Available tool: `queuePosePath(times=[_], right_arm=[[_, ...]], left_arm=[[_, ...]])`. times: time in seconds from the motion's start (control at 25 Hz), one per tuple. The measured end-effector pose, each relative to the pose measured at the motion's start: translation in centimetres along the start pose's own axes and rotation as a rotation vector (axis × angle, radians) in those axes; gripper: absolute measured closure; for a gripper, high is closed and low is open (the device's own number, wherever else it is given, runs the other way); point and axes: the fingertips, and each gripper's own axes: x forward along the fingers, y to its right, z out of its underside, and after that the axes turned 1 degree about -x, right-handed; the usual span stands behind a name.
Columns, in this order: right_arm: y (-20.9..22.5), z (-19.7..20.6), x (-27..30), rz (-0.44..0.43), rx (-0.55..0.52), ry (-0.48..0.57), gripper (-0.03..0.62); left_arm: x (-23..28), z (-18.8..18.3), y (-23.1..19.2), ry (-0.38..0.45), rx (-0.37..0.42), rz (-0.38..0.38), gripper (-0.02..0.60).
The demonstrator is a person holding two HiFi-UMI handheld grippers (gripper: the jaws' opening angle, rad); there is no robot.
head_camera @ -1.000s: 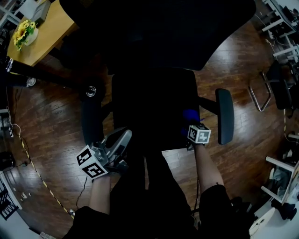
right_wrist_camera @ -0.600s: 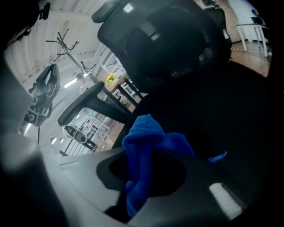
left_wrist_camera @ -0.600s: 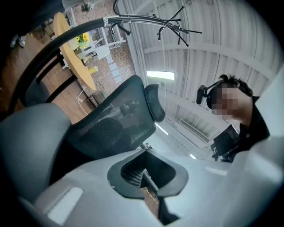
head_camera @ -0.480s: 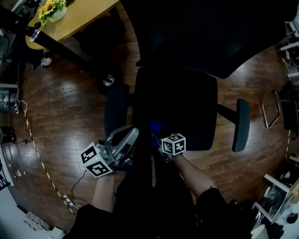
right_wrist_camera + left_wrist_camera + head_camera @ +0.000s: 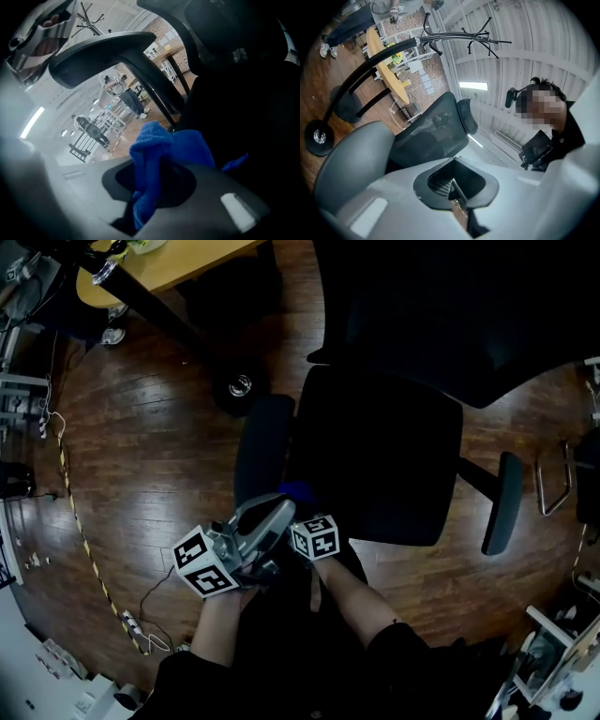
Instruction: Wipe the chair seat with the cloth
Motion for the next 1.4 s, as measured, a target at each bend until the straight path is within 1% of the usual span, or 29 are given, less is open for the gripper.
queuePosePath(times=[0.16, 0.24, 0.32, 0.4, 0.52, 0.6, 0.72, 0.84, 1.0, 1.12, 1.2, 1.24, 1.28, 1.32, 1.4], right_arm=[[1.2, 0.6, -1.6, -0.016, -0.012, -0.005, 0.533], [3.1, 0.9, -3.0, 0.004, 0.0, 0.005, 0.533], [6.4, 1.5, -5.0, 0.07, 0.048, 0.027, 0.533], [10.6, 2.2, -7.9, 0.158, 0.102, 0.053, 0.533], [17.1, 3.4, -14.0, 0.302, 0.143, 0.085, 0.533], [20.5, 4.1, -18.3, 0.394, 0.164, 0.106, 0.533], [24.4, 4.2, -24.1, 0.515, 0.192, 0.139, 0.533], [26.9, 4.6, -27.9, 0.589, 0.218, 0.166, 0.533], [27.9, 4.5, -28.6, 0.615, 0.25, 0.185, 0.533], [28.4, 4.8, -28.5, 0.589, 0.294, 0.211, 0.533], [28.3, 4.7, -28.4, 0.565, 0.298, 0.187, 0.533], [28.0, 4.1, -28.5, 0.554, 0.285, 0.186, 0.533], [27.3, 2.8, -28.6, 0.536, 0.263, 0.206, 0.533], [26.2, 1.0, -28.7, 0.507, 0.241, 0.244, 0.533], [22.5, -3.4, -29.6, 0.423, 0.2, 0.356, 0.533]], left_arm=[[0.9, 0.3, 0.5, -0.026, 0.004, 0.025, 0.589], [1.6, 0.7, 0.5, -0.05, 0.006, 0.039, 0.589], [2.4, 1.0, 0.3, -0.078, 0.001, 0.055, 0.589], [3.5, 1.5, 0.1, -0.106, -0.006, 0.075, 0.589], [5.6, 2.8, 0.6, -0.148, -0.012, 0.105, 0.589], [6.8, 3.7, 1.0, -0.176, -0.017, 0.124, 0.589], [8.6, 4.5, 1.4, -0.206, -0.026, 0.148, 0.589], [10.5, 5.7, 2.1, -0.233, -0.032, 0.167, 0.589], [12.3, 6.6, 2.9, -0.253, -0.037, 0.191, 0.589], [12.6, 6.8, 3.1, -0.258, -0.03, 0.191, 0.589], [12.3, 6.7, 3.1, -0.256, -0.028, 0.185, 0.589], [12.2, 6.3, 3.2, -0.25, -0.028, 0.183, 0.589], [12.1, 5.8, 3.4, -0.24, -0.029, 0.184, 0.589], [12.0, 5.2, 3.9, -0.227, -0.031, 0.188, 0.589], [11.7, 4.0, 5.6, -0.203, -0.035, 0.206, 0.589]])
